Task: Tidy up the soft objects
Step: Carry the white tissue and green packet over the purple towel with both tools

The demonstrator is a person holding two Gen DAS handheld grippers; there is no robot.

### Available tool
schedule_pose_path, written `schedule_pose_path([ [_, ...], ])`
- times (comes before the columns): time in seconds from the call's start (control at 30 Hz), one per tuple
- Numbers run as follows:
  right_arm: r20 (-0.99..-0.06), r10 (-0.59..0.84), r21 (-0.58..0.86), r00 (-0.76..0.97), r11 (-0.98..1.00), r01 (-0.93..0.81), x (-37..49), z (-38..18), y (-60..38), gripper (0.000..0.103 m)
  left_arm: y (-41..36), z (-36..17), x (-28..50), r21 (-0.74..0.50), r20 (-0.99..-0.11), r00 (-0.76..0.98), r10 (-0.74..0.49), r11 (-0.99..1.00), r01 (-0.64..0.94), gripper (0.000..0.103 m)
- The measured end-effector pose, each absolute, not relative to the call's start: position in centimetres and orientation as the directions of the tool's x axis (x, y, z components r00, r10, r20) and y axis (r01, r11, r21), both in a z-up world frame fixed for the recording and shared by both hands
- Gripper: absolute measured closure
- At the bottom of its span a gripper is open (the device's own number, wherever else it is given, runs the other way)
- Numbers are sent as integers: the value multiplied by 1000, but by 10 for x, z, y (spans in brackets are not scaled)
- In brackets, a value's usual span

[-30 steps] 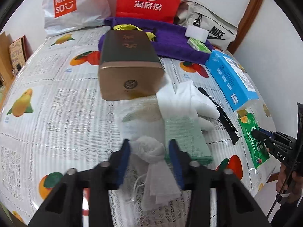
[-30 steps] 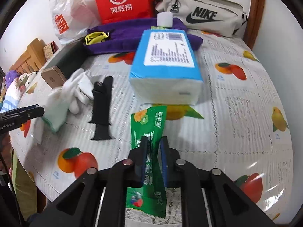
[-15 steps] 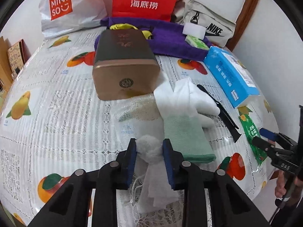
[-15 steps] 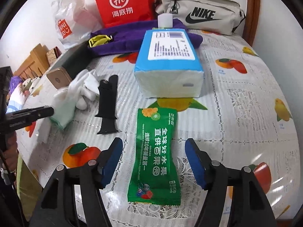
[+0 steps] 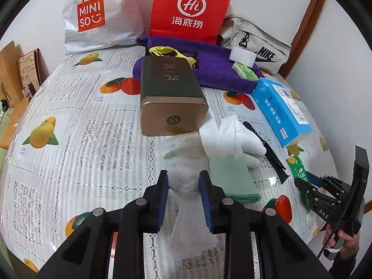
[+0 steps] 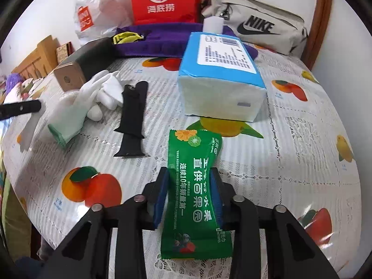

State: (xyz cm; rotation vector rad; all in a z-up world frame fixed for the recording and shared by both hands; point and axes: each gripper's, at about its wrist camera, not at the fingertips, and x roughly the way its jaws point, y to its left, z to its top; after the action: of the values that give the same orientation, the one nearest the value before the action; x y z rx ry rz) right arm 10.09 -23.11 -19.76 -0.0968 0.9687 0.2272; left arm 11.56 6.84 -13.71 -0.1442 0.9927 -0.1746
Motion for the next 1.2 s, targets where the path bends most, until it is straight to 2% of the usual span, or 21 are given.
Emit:
schedule_pose_path([
  [0.03, -826, 157, 32, 541, 972, -233, 100, -196, -233, 83, 69, -136, 115, -203, -816, 537, -214, 976, 81, 77],
  [0.63, -736, 223, 91, 639, 968, -233, 106, -123, -247, 84, 65, -94, 128, -236, -769, 593, -240, 968, 85, 77],
  [1.2, -657, 269, 104, 705, 958, -268, 180, -65, -245, 84, 68, -62, 179, -236, -745, 633, -209, 971, 42, 77],
])
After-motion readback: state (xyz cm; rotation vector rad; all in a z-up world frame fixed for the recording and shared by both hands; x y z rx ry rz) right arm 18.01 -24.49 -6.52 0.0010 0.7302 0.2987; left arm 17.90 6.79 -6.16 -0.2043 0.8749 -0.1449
